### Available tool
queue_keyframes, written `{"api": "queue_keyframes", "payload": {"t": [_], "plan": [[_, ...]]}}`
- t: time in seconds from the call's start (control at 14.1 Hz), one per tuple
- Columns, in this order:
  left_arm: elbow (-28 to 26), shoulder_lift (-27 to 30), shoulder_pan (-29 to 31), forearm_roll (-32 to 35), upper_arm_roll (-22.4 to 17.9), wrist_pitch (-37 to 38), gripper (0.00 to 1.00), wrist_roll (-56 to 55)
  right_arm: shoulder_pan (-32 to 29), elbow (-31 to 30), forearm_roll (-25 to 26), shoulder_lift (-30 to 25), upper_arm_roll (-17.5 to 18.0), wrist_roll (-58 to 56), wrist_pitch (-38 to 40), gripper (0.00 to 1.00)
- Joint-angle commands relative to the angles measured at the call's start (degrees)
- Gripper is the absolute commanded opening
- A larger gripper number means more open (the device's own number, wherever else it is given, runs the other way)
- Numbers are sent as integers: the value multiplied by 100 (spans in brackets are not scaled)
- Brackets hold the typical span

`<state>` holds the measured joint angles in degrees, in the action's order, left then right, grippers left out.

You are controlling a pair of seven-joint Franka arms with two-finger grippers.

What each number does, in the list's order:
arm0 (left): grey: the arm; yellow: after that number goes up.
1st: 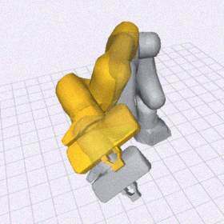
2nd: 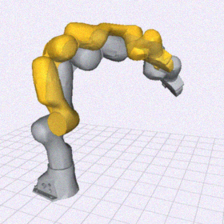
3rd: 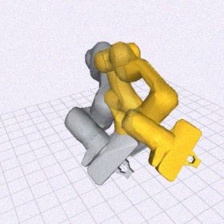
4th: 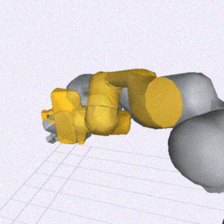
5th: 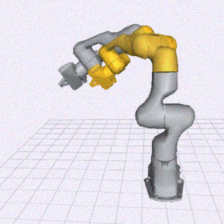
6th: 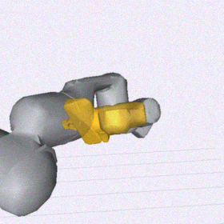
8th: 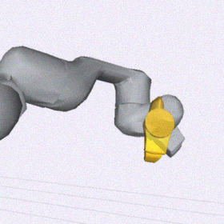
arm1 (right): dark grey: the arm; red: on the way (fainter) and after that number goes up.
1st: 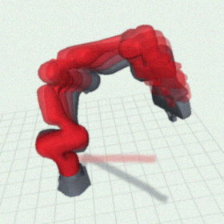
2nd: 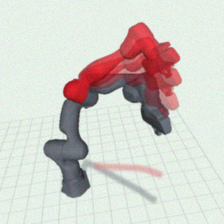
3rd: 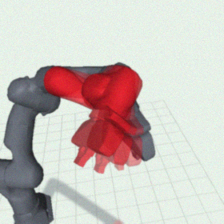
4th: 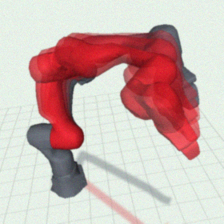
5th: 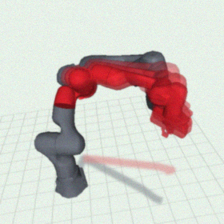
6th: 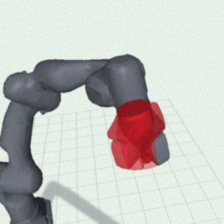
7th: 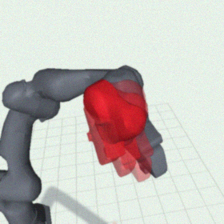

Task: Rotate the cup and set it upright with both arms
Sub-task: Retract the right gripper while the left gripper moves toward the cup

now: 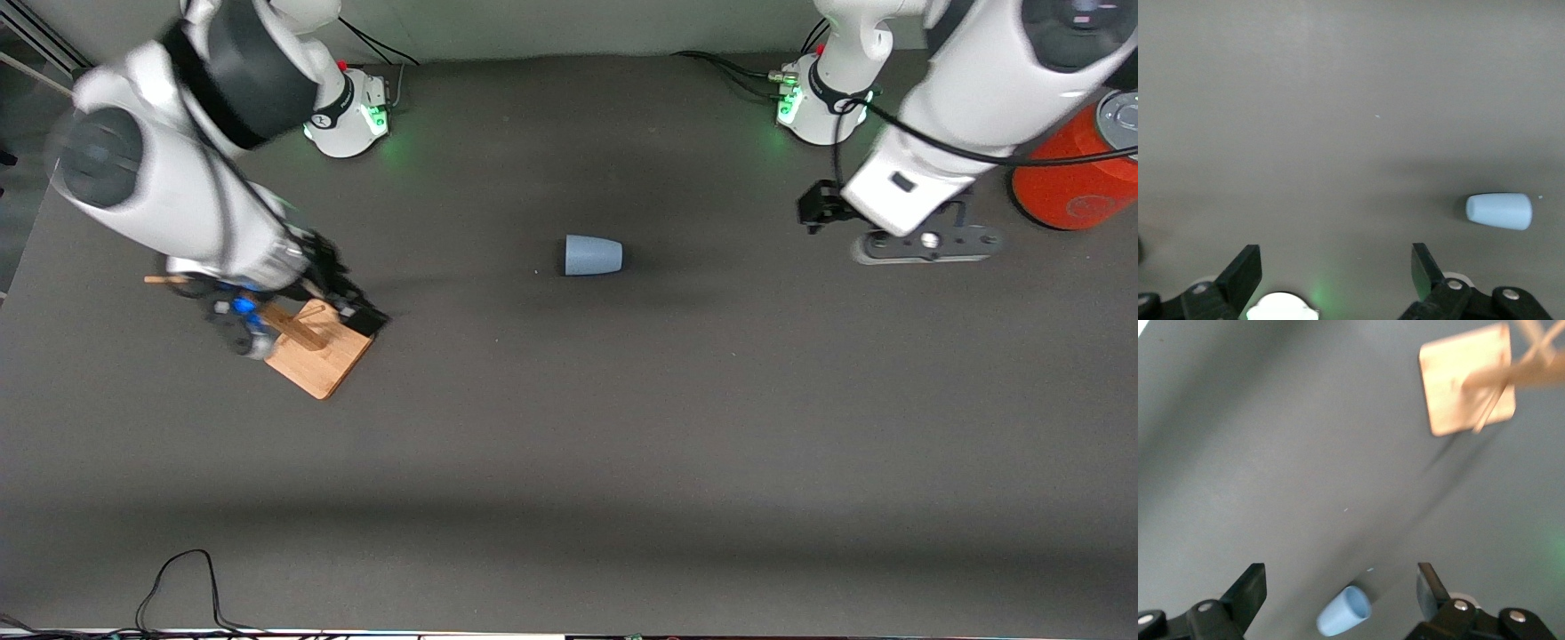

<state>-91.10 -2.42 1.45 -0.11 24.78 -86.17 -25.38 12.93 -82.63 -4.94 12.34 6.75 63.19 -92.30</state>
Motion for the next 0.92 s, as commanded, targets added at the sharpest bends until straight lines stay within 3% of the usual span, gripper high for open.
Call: {"api": "queue_keyframes", "payload": {"t": [0.0,0.21,0.43,0.85], "plan": [[22,-144,-433,125,247,-197,100,-1053,61,-964,-147,-1029,-559,-1559,-113,100],[162,-495,-1487,791,247,-321,100,-2572,-280,-1273,-68,-1593,-718,-3114,-69,100],[679,-1293,-2462,1424,247,-242,100,-3778,-703,-1291,299,-1839,-710,-4504,124,100],[1172,-2691,-4291,2655,194,12,100,-5713,-959,-1458,538,-1981,-762,-5519,124,100]]}}
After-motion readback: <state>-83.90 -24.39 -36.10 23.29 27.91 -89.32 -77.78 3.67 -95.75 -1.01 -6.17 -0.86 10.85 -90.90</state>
